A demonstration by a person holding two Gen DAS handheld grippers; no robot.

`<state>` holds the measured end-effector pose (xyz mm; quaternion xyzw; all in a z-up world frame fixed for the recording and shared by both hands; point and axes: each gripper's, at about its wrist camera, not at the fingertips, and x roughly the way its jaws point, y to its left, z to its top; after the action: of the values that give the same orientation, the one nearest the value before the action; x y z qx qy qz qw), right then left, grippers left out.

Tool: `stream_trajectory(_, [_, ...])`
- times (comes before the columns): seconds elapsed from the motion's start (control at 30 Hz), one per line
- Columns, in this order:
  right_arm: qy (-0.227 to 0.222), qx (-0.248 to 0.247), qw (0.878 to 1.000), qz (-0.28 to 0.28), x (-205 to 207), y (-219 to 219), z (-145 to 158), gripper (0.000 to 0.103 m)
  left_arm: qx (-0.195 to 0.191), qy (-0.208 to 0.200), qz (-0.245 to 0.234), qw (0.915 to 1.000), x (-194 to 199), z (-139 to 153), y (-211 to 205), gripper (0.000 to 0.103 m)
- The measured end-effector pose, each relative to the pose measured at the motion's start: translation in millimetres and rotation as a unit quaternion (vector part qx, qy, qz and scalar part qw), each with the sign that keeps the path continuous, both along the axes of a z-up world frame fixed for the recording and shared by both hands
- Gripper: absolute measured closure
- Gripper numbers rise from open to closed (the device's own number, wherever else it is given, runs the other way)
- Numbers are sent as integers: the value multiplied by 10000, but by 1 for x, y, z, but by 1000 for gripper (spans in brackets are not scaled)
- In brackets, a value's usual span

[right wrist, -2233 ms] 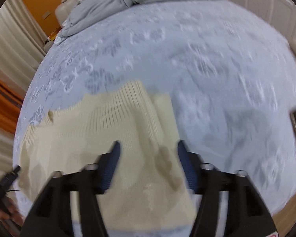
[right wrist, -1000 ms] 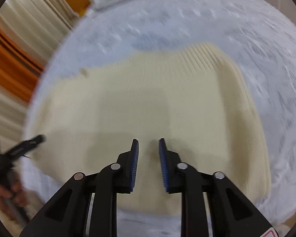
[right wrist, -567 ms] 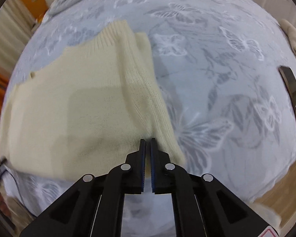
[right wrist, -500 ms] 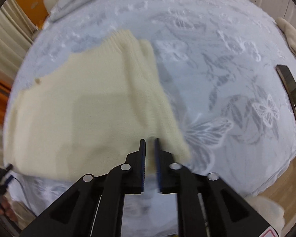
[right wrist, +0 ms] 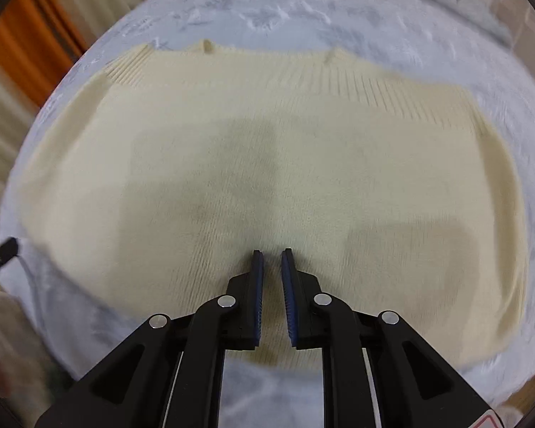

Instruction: Fold small clothes

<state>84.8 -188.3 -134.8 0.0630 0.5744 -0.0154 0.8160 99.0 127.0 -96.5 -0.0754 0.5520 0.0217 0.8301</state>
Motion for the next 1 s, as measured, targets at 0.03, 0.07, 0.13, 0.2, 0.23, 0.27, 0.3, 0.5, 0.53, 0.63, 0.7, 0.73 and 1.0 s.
stream_trajectory(0.03, [34, -5, 10000, -22, 0, -1, 0, 89, 2, 28, 8, 10000, -1, -2, 1, 40])
stream_trajectory(0.07, [97, 46, 9999, -93, 1, -3, 3, 90, 5, 57, 14, 10000, -1, -4, 2, 40])
stream_trajectory(0.13, [234, 222, 9991, -282, 3, -8, 14, 89, -51, 102, 7, 9999, -2, -9, 5, 40])
stream_trajectory(0.2, [71, 589, 9972, -451, 3, -14, 30, 89, -96, 137, 16, 9999, -1, -13, 6, 40])
stream_trajectory(0.23, [-19, 718, 9961, -505, 5, -15, 39, 89, -126, 175, 18, 9998, 0, -16, 6, 40])
stream_trajectory(0.27, [-66, 748, 9959, -505, 10, -14, 46, 89, -130, 209, 26, 9997, 0, -18, 6, 40])
stream_trajectory(0.3, [-103, 764, 9959, -480, 16, -11, 50, 89, -145, 221, 25, 9996, 0, -20, 6, 40])
stream_trajectory(0.5, [488, 661, 9964, -228, 68, 23, 12, 89, -147, 232, 70, 9996, 1, -25, 12, 40])
stream_trajectory(0.53, [580, 621, 9962, -177, 69, 27, 0, 90, -152, 246, 76, 9996, 1, -26, 12, 40])
stream_trajectory(0.63, [406, 204, 9990, -34, 70, 40, 6, 87, -246, 262, 74, 9993, 0, -25, 14, 40])
stream_trajectory(0.7, [149, 597, 9980, -131, 68, 35, 24, 88, -536, 175, 76, 9984, 0, -22, 17, 33])
stream_trajectory(0.73, [29, 690, 9973, -231, 67, 30, 32, 88, -763, 119, 160, 9969, 0, -21, 19, 25])
stream_trajectory(1.0, [321, 762, 9945, -637, 73, 1, 6, 89, -2012, 544, 1249, 9700, 31, -52, 24, 17])
